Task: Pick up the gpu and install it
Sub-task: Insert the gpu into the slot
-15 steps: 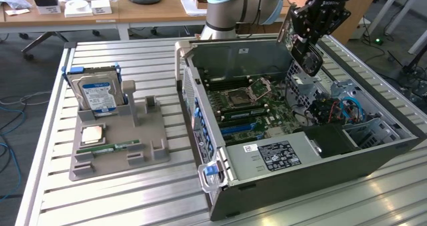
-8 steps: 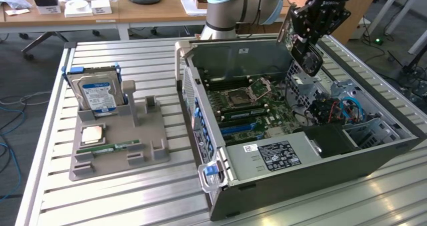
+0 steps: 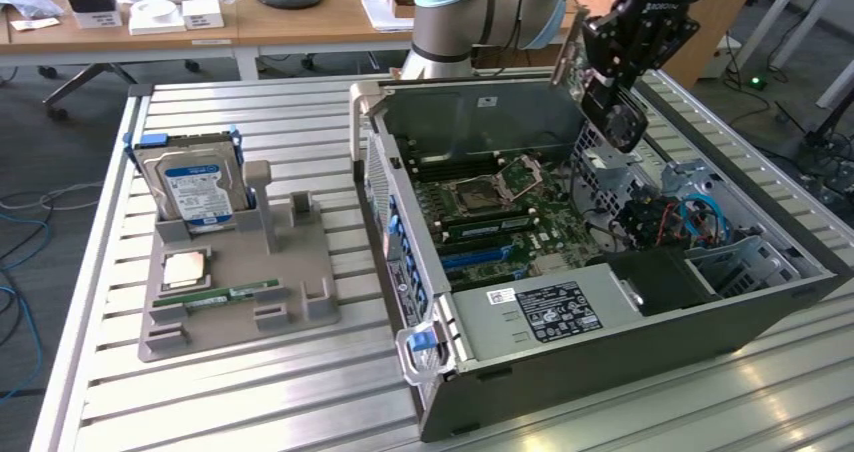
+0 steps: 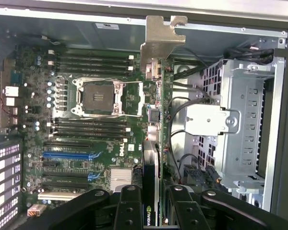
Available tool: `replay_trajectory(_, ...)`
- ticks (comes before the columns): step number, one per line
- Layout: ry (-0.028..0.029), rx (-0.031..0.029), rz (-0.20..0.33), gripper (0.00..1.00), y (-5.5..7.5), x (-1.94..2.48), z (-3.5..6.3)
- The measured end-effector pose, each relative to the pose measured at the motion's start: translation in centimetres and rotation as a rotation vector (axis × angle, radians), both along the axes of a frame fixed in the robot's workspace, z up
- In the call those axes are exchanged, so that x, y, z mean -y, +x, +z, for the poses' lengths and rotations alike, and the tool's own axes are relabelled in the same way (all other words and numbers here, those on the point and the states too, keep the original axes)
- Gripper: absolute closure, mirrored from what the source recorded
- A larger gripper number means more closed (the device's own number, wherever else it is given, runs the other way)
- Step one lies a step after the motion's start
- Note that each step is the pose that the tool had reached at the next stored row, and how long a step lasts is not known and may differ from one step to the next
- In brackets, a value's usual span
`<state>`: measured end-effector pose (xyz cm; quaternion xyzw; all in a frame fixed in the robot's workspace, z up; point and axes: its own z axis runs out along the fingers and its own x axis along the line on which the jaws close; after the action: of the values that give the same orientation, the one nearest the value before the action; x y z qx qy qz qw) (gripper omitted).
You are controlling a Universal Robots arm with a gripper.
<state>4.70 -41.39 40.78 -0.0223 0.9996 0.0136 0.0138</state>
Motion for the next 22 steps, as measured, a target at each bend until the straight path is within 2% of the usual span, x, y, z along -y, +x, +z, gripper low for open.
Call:
replay_trajectory(3, 0.0003, 0.0, 0.041, 0.74, 0.0, 0.0, -0.02)
replay_trajectory(22, -0.001, 0.0001, 0.387, 0.74, 0.0, 0.0, -0.07)
